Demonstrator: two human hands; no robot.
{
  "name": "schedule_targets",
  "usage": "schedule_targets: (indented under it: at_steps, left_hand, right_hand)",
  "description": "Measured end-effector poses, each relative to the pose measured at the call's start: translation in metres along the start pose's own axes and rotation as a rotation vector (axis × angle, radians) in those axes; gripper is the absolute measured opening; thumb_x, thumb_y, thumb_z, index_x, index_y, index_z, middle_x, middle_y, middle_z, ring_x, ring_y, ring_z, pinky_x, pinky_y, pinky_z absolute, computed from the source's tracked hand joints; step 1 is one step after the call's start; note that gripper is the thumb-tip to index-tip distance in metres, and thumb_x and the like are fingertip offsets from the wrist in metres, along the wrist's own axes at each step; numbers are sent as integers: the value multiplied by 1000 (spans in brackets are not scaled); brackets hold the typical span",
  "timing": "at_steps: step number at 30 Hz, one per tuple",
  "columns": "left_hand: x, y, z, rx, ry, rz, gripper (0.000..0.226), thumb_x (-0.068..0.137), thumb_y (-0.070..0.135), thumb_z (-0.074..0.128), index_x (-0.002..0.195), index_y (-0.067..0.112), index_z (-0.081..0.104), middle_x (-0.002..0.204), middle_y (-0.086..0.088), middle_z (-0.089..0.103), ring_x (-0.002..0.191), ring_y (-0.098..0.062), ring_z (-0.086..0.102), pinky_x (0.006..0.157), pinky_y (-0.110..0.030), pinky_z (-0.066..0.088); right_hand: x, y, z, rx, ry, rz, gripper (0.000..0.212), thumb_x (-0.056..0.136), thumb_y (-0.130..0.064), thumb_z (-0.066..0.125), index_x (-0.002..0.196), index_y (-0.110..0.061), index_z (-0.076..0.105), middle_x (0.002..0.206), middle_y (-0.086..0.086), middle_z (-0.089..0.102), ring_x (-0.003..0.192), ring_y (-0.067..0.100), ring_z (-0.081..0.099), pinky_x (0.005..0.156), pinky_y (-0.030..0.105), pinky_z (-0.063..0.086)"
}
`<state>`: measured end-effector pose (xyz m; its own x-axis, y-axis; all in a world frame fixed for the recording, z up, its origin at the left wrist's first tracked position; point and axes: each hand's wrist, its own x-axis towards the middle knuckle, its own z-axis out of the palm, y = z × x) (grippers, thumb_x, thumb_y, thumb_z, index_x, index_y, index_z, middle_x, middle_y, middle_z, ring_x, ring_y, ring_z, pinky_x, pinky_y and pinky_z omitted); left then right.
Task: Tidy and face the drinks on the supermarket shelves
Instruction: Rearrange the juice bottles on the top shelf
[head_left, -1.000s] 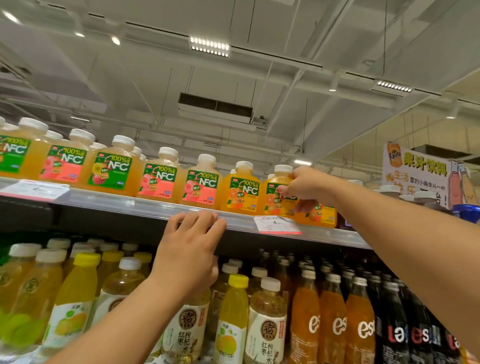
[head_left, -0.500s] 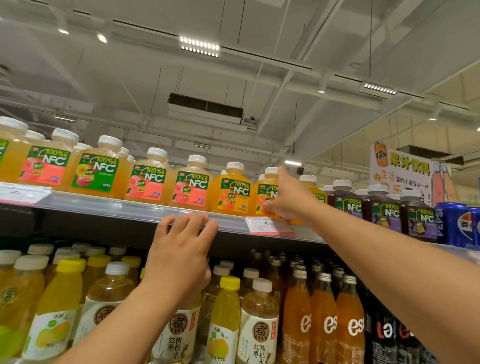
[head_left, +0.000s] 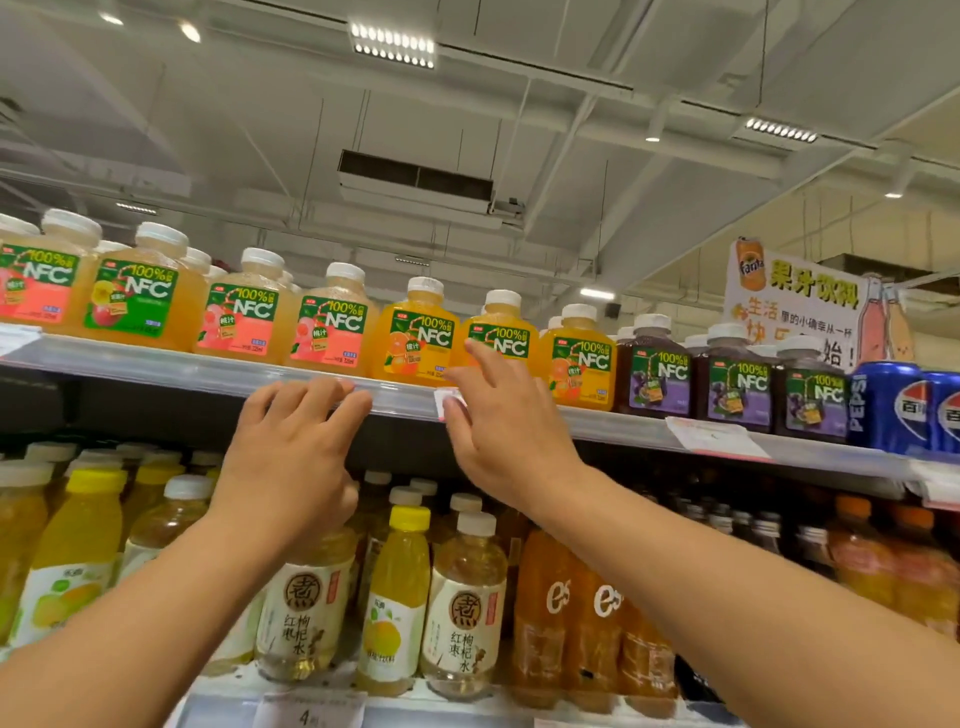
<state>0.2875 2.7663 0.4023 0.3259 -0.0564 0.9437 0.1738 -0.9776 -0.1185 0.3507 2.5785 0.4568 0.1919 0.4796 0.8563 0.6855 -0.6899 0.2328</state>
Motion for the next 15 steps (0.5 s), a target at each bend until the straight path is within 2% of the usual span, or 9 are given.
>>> schedule_targets:
  at_steps: [2,4,6,9,15]
  left_hand:
    - [0,2,-5,14,-56,-10,79,43,14,79,119,11,60,118,-13,61,106,-37,55,95,-52,41]
    - [-1,5,-11,41,-113,-18,80,48,14,77,125,11,58,124,-12,59,112,-36,53,100,-51,40]
    - [0,8,-17,60,-169,-23,82,59,18,73,137,17,48,139,-7,48,124,-30,42,109,-44,30]
    - [1,10,-27,34,-258,-40,84,72,21,66,148,24,29,153,1,29,135,-23,27,116,-37,18]
    - [-1,10,-43,-12,-398,-63,92,76,6,62,153,26,16,159,3,17,145,-21,15,120,-40,12]
  right_hand:
    - [-15,-3,5,-14,-24,-58,44,99,-39,33,131,-20,56,139,1,53,126,22,47,100,40,38]
    - [-25,-2,11,-28,6,-67,47,97,-36,41,137,-17,53,140,3,55,129,23,48,106,41,37]
    - [-29,-2,15,-42,1,-48,56,89,-30,55,143,-16,47,147,4,48,137,24,41,113,41,29]
    - [-28,-4,16,-21,-54,-19,73,79,-23,65,147,-17,39,153,3,39,142,23,32,116,39,22]
    - [-25,-4,3,-16,-211,-13,83,83,-17,67,153,-21,23,161,1,21,148,22,17,118,39,16]
